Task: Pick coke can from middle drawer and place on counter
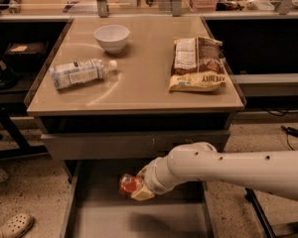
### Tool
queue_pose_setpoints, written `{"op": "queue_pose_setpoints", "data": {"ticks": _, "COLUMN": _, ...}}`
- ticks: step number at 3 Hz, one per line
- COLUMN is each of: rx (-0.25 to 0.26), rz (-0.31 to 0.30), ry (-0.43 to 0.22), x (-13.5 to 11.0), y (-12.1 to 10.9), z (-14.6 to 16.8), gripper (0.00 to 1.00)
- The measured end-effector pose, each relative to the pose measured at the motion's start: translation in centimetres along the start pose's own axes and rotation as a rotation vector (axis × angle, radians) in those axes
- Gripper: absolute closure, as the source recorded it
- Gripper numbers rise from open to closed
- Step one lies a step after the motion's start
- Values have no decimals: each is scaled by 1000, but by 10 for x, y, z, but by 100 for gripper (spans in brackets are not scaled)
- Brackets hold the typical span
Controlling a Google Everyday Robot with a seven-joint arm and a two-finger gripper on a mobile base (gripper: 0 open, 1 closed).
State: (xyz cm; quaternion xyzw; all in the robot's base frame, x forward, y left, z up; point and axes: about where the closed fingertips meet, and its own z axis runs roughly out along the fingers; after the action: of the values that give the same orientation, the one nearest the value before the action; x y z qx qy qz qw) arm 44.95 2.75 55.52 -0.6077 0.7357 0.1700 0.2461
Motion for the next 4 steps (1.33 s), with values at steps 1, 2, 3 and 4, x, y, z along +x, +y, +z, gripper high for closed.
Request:
{"op": "queue_pose_setpoints", "data": {"ticks": 1, "rx": 27, "rz": -31, "ry": 39, "x": -29, "y": -3, "z": -48, "gripper": 100}}
{"op": "queue_pose_setpoints", "data": {"ticks": 2, "rx": 27, "rz": -31, "ry": 39, "x": -29, "y": -3, "z": -48, "gripper": 100}}
{"op": "queue_pose_setpoints", "data": {"ticks": 3, "rx": 46, "rz": -24, "ry": 55, "x": -40, "y": -3, "z": -74, "gripper": 100}}
{"op": "queue_pose_setpoints", "data": {"ticks": 4, "rx": 93, "rz": -29, "ry": 81, "x": -61, "y": -1, "z": -114, "gripper": 100}}
